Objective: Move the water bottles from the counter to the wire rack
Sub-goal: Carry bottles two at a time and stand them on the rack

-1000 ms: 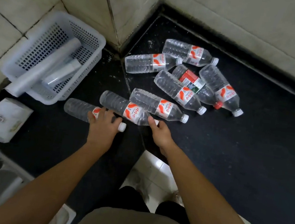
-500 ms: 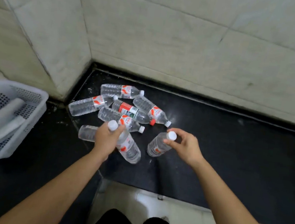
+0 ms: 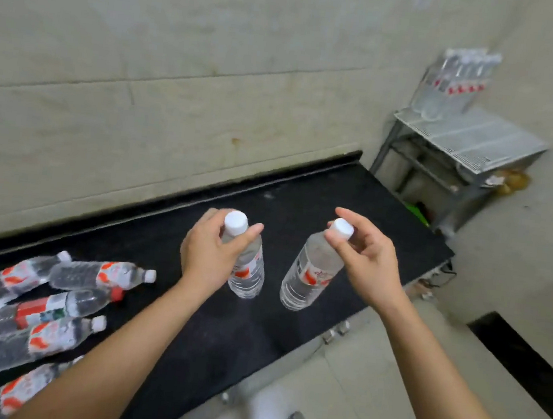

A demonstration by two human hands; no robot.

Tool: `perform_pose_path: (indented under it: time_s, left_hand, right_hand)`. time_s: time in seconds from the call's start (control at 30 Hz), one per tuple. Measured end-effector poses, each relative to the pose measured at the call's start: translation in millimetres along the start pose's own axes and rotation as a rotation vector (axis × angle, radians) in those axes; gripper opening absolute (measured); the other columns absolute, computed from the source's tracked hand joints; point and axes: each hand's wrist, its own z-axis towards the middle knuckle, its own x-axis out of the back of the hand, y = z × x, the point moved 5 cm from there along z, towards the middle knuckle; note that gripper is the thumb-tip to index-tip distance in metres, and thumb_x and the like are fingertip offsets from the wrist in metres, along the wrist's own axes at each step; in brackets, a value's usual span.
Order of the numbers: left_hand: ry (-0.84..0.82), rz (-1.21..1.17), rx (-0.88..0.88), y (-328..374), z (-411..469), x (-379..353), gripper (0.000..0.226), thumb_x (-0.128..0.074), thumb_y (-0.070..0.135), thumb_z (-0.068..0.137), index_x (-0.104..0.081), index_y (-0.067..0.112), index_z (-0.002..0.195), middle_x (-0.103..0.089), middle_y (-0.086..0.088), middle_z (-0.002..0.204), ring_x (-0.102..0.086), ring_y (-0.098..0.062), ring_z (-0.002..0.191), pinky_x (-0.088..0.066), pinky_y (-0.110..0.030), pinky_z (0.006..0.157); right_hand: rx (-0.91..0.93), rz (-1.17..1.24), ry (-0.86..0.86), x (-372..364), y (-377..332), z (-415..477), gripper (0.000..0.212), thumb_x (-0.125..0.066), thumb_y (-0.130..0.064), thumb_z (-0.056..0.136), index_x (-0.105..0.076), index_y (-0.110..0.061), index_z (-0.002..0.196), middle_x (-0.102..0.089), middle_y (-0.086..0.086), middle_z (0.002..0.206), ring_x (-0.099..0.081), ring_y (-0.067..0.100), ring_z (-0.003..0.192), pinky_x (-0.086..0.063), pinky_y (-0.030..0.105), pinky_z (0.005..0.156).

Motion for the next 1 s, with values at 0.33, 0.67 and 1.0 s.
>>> perform_pose_path:
  time_s: [0.33, 0.67, 1.0]
  left_hand:
    - [-0.384, -0.123, -0.129, 128.9, 14.7, -207.7, 0.017, -0.070, 0.029, 0.092, -0.061, 0.014, 0.094, -0.067, 0.008, 0.087, -0.059, 0.004, 0.080, -0.042, -0.009, 0.070]
    - [-0.320, -0.262, -0.066, 229.3, 53.6, -377.5, 0.020, -0.067, 0.034, 0.094, -0.054, 0.019, 0.095, -0.064, -0.003, 0.094, -0.059, -0.008, 0.083, -0.048, -0.025, 0.075]
    - [-0.227, -0.448, -0.243, 315.0, 128.5, -476.8, 0.023, -0.070, 0.020, 0.094, -0.058, 0.037, 0.103, -0.067, 0.004, 0.090, -0.063, -0.012, 0.082, -0.052, -0.031, 0.082]
  right_hand:
    - [0.083, -0.129, 0.199, 180.7, 73.2, 46.6, 0.028, -0.069, -0.032, 0.095, -0.070, -0.036, 0.123, -0.072, -0.019, 0.115, -0.066, -0.003, 0.102, -0.053, 0.023, 0.089]
    - [0.169, -0.220, 0.294, 370.2, 114.2, 138.8, 0.026, -0.070, -0.024, 0.095, -0.073, -0.028, 0.120, -0.070, -0.021, 0.117, -0.065, -0.003, 0.112, -0.053, 0.028, 0.097]
    - [0.195, -0.176, 0.372, 473.6, 141.2, 223.7, 0.026, -0.064, -0.024, 0.099, -0.070, -0.031, 0.124, -0.070, -0.020, 0.122, -0.063, -0.001, 0.116, -0.054, 0.033, 0.098]
